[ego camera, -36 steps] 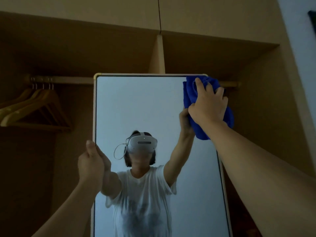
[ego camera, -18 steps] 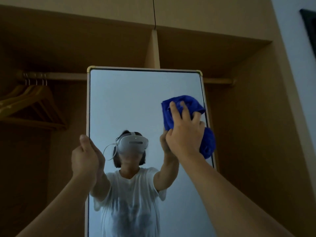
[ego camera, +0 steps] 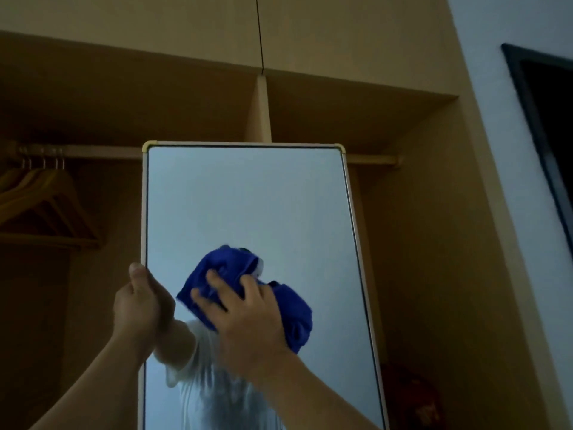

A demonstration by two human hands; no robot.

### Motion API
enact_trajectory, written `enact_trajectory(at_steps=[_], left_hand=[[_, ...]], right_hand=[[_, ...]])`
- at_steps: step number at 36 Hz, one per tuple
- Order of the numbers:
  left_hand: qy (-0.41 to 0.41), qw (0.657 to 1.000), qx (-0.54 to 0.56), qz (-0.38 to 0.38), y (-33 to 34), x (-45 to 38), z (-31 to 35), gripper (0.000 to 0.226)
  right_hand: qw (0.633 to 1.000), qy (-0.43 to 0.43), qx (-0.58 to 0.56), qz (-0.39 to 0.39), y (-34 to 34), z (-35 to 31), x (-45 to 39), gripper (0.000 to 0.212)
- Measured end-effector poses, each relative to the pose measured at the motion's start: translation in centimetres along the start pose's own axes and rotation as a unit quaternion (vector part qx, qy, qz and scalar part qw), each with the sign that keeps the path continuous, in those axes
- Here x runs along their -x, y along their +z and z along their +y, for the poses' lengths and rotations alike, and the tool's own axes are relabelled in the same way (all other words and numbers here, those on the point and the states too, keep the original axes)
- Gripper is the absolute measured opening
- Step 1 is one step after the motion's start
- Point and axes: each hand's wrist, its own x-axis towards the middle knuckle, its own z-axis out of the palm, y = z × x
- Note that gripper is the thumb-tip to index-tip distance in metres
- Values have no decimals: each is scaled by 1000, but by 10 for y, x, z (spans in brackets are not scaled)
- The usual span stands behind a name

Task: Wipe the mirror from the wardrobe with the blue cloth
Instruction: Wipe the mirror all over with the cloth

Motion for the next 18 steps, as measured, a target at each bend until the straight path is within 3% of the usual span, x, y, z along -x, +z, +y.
enact_trajectory(at_steps=[3, 5, 9, 12, 15, 18], left_hand=[[-16, 999, 6, -28, -3, -3, 1, 56], [-25, 999, 12, -36, -3, -5, 0, 58], [-28, 1000, 4, 2, 1, -7, -2, 57], [-37, 999, -7, 11, 2, -12, -5, 62], [-22, 999, -20, 26, 3, -13, -5, 60], [6, 999, -23, 24, 3, -10, -1, 56]], right_hand=[[997, -60, -12, -41, -11, 4, -4, 55], [997, -54, -47, -24, -20, 17, -18, 63], [985, 121, -90, 82, -42, 48, -58, 74], [963, 225, -40, 143, -49, 74, -89, 70], [952, 276, -12, 130, -44, 91, -105, 69], [960, 263, 11, 94, -31, 85, -105, 68]])
